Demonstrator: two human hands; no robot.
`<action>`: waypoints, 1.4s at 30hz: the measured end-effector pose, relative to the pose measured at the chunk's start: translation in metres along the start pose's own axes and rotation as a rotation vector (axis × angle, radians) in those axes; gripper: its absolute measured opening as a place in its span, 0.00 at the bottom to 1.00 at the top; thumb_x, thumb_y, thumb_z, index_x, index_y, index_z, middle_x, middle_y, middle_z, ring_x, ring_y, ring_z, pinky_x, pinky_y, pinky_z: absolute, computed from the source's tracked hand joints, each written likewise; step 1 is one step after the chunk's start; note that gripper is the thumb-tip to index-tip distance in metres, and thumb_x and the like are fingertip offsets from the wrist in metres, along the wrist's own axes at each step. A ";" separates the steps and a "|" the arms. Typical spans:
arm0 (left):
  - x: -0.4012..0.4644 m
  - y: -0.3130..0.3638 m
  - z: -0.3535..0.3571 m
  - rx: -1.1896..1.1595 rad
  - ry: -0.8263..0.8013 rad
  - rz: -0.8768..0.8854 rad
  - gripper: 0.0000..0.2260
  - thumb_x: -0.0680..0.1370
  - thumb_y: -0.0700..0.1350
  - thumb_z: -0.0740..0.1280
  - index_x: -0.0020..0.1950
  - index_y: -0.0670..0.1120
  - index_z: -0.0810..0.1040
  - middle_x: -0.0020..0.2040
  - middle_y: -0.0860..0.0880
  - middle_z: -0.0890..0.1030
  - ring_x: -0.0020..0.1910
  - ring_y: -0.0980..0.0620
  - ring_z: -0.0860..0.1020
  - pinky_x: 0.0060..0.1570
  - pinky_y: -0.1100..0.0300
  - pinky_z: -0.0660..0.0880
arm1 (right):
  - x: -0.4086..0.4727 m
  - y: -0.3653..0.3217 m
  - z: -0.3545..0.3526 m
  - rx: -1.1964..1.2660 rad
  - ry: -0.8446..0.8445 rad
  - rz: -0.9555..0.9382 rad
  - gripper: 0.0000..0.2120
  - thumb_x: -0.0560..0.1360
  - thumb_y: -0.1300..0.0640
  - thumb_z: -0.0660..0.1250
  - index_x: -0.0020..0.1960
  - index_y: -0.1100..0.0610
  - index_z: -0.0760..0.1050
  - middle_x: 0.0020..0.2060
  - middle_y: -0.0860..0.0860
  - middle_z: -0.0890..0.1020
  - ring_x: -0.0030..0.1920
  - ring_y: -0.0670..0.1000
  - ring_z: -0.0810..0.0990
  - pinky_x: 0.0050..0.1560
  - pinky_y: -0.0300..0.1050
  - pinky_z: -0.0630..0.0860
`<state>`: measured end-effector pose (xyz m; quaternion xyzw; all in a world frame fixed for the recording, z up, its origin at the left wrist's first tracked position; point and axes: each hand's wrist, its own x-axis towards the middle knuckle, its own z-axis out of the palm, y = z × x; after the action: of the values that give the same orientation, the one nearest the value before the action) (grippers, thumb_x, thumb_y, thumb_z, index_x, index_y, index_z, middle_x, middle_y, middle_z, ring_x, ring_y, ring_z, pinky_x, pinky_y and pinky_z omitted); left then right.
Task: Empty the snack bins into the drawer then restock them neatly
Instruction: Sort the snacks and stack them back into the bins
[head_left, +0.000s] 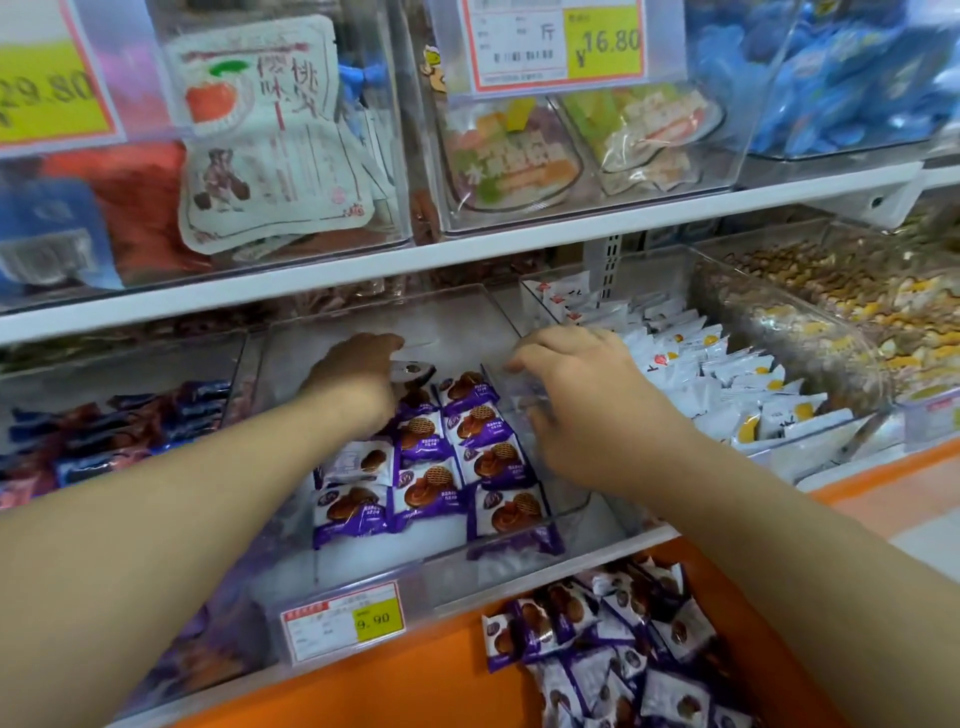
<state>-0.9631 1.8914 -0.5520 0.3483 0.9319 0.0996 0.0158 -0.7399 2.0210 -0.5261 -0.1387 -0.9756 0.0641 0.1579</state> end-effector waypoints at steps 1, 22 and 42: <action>0.004 -0.001 0.001 -0.001 -0.017 -0.021 0.23 0.79 0.47 0.72 0.74 0.53 0.74 0.73 0.46 0.75 0.68 0.43 0.75 0.64 0.52 0.75 | 0.001 0.000 0.000 0.001 0.001 -0.001 0.24 0.73 0.60 0.71 0.69 0.52 0.77 0.64 0.49 0.77 0.69 0.54 0.71 0.73 0.54 0.63; 0.013 0.018 0.002 -0.061 0.151 0.042 0.07 0.81 0.53 0.71 0.46 0.52 0.83 0.46 0.50 0.84 0.42 0.51 0.80 0.47 0.53 0.79 | 0.001 -0.010 0.000 0.044 -0.006 0.023 0.22 0.75 0.59 0.69 0.69 0.53 0.76 0.61 0.49 0.78 0.67 0.54 0.71 0.74 0.52 0.63; -0.126 -0.001 -0.047 -1.255 0.011 -0.132 0.08 0.78 0.39 0.74 0.55 0.41 0.82 0.46 0.41 0.87 0.41 0.47 0.84 0.44 0.51 0.80 | 0.008 -0.056 -0.003 0.812 -0.061 0.047 0.24 0.77 0.58 0.76 0.69 0.43 0.76 0.49 0.50 0.81 0.45 0.51 0.81 0.49 0.44 0.81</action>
<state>-0.8733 1.8006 -0.5107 0.2140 0.7158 0.6278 0.2185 -0.7604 1.9704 -0.5115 -0.0852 -0.8717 0.4519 0.1692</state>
